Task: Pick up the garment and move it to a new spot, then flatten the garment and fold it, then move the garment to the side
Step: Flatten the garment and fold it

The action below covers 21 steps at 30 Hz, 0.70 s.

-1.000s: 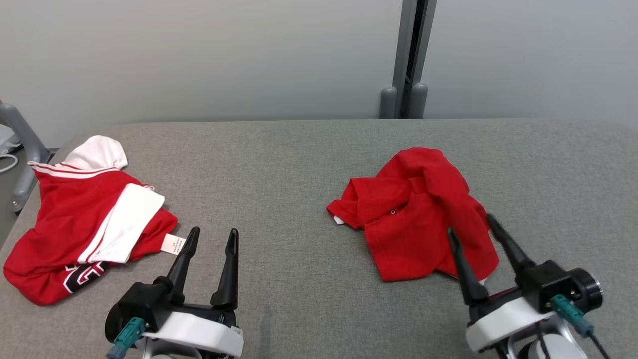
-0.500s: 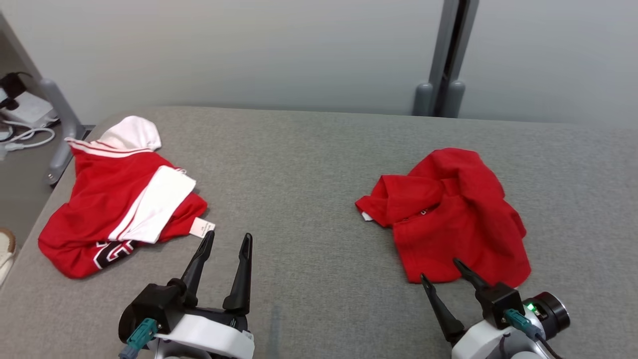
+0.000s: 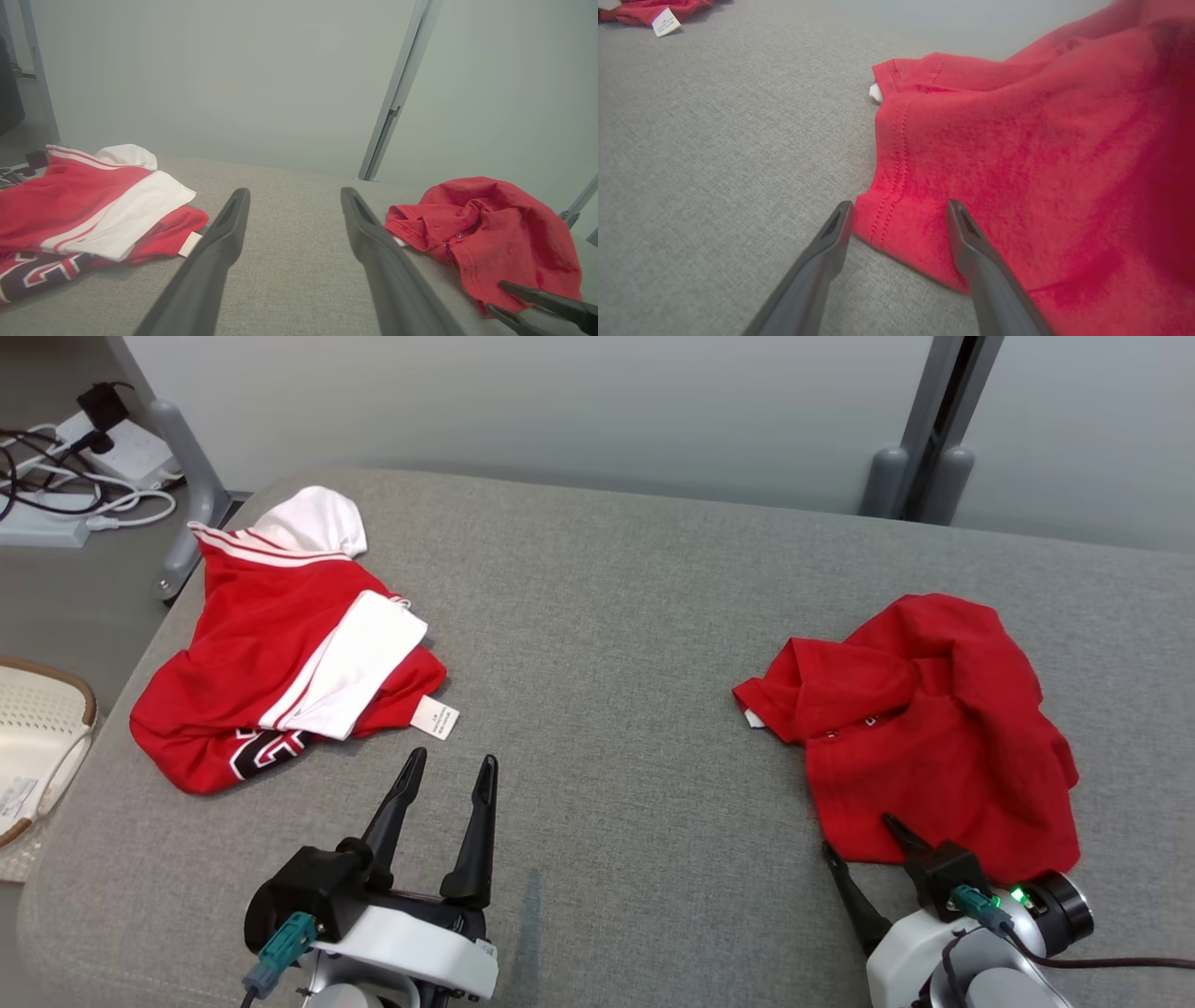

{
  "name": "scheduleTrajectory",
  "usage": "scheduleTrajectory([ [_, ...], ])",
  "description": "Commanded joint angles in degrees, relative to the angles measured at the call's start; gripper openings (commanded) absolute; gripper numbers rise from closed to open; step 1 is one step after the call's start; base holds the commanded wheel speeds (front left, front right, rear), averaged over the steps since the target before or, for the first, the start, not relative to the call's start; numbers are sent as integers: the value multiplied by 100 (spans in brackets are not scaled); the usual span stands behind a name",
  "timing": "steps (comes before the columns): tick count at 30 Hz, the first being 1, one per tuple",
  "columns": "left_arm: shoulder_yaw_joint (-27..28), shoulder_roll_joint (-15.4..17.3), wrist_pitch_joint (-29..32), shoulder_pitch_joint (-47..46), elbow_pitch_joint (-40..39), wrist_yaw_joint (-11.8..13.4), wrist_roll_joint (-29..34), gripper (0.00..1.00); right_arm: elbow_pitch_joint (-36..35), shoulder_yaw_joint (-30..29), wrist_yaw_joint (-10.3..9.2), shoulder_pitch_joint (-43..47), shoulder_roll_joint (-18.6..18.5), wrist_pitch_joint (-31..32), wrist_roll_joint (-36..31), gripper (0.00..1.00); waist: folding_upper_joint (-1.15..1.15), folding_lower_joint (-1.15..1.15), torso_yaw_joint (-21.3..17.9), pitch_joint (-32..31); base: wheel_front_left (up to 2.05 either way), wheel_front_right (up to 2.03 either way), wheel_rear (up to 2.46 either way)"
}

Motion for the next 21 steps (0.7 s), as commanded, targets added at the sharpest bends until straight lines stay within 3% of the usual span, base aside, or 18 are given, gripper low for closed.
scheduleTrajectory([
  [1, -29, 22, 1, -111, -20, 35, -35, 100, 106, -67, -2, -92, -30, -2, -54, 100, 0, 0, 70, 91, 0, 0, 0],
  [7, -108, 22, 1, -212, -7, 66, -83, 100, 427, -167, -2, -226, -18, -2, -163, 100, 0, 0, 134, 173, 0, 0, 0],
  [9, -117, 21, 1, -241, 2, 62, -106, 100, 516, -204, -2, -239, -2, -1, -189, 39, 0, 0, 140, 171, 0, 0, 0],
  [10, -120, 21, 1, -244, 11, 61, -109, 100, 549, -219, -2, -256, 7, 0, -187, 0, 0, 0, 140, 162, 0, 0, 0],
  [21, -141, 22, 1, -105, 91, 30, -122, 100, -39, 233, -2, -370, 168, -2, 398, 0, 0, 0, 79, -105, 0, 0, 0],
])
